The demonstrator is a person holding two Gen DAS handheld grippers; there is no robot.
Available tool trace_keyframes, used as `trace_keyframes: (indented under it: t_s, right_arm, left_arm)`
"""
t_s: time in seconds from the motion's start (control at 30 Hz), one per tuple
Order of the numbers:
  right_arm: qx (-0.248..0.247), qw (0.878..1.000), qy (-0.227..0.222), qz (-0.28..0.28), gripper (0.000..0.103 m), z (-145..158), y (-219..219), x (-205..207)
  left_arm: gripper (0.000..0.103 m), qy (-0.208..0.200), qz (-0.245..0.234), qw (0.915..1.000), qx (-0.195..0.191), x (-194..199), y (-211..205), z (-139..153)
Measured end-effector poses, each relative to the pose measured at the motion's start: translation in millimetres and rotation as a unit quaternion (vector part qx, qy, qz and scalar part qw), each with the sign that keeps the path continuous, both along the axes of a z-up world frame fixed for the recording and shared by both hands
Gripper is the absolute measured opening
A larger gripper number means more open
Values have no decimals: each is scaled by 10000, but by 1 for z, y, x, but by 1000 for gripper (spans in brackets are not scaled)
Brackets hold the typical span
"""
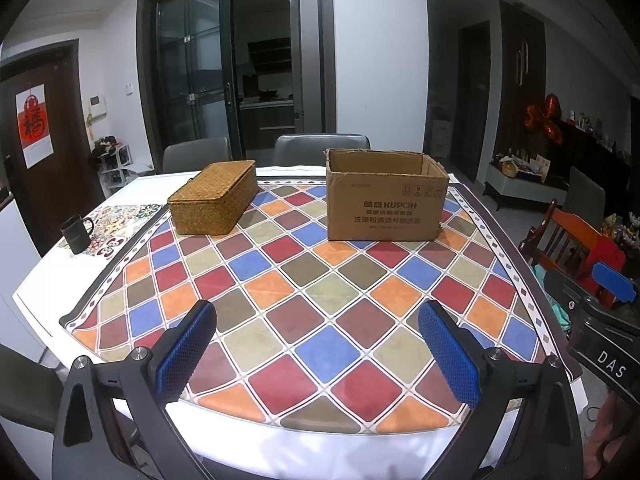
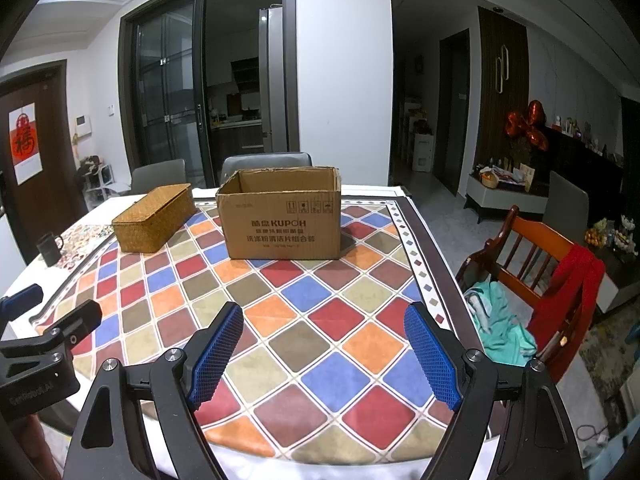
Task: Organize snacks
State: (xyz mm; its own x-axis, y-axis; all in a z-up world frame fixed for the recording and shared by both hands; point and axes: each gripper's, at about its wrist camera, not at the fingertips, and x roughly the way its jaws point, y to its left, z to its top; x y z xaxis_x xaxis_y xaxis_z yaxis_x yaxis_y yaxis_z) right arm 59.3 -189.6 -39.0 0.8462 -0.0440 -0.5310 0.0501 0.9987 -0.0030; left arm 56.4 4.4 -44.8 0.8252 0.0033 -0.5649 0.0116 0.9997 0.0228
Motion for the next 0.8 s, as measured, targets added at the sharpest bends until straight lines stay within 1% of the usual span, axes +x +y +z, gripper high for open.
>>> trace_keyframes:
  t_s: [0.6,0.8]
  right_arm:
    - [1,10000,-3,9,83,0,0,0]
    - [10,10000,2,24,83,4,3,1]
  left_arm:
    - [103,-8,9,10000,10,-1,1,1]
    - [103,-11,15,10000,5,0,3,4]
